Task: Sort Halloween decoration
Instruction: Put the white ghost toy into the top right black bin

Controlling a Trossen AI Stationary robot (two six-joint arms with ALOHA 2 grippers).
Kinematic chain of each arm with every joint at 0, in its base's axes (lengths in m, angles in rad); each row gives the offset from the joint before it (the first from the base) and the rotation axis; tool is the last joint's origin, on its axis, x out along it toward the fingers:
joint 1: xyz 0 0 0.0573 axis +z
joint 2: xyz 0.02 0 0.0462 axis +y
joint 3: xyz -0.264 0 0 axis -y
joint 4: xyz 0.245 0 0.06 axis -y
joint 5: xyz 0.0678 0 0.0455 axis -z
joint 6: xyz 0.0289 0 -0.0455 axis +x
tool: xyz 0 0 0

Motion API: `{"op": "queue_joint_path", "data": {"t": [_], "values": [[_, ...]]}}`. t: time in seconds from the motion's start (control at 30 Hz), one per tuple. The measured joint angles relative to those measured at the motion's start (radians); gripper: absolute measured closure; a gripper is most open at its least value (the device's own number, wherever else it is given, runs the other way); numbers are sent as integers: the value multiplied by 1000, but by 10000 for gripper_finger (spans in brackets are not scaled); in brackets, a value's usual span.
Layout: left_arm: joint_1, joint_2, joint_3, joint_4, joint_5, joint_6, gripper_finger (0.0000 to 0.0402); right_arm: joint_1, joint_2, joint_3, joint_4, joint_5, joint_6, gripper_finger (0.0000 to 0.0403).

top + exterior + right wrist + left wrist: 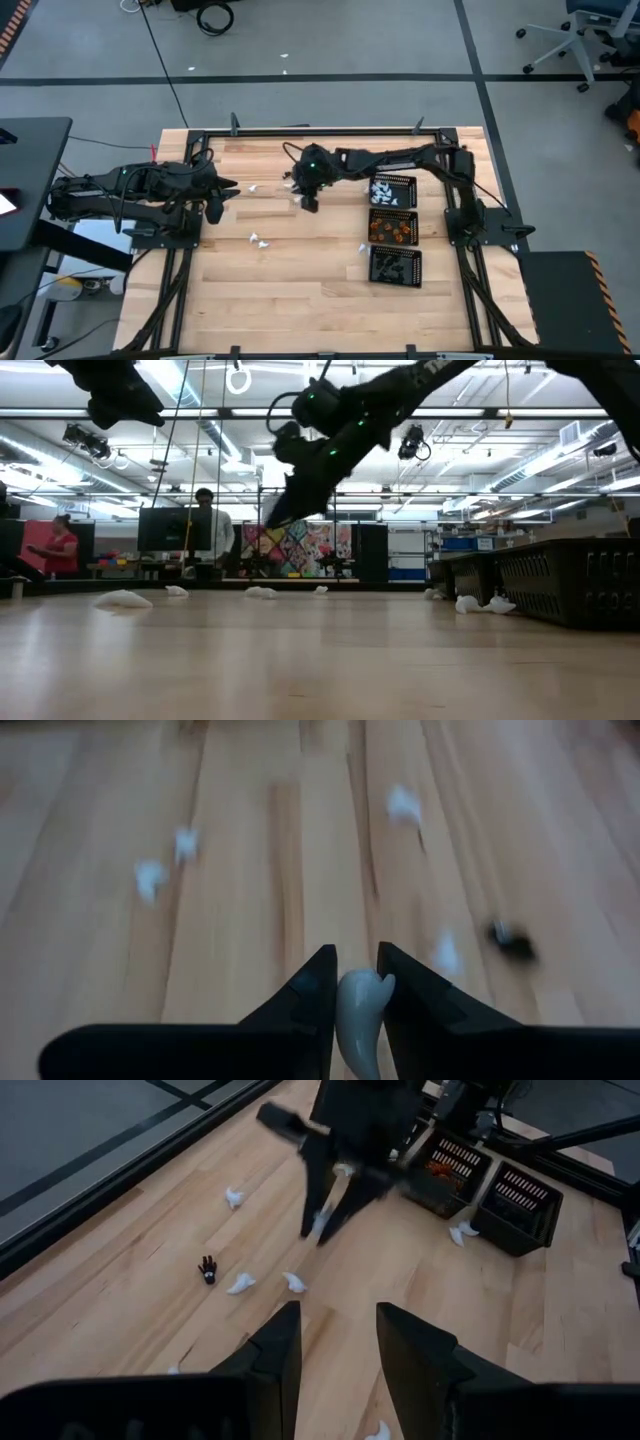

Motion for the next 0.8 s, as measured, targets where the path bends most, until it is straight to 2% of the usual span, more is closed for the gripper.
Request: {"op": "queue_joint_path", "data": {"t": [0.23, 0.43, 0.67, 0.8], "values": [[0, 0, 0, 0, 0, 0, 286, -6, -126, 0, -407, 10, 39, 326], [0, 0, 0, 0, 0, 5, 286, -6, -195, -1, -736, 97, 83, 326], [0, 0, 0, 0, 0, 5, 286, -28, -236, -55, -942, 187, 168, 326], [0, 0, 0, 0, 0, 5, 286, -46, -237, -90, -979, 249, 202, 326]]}}
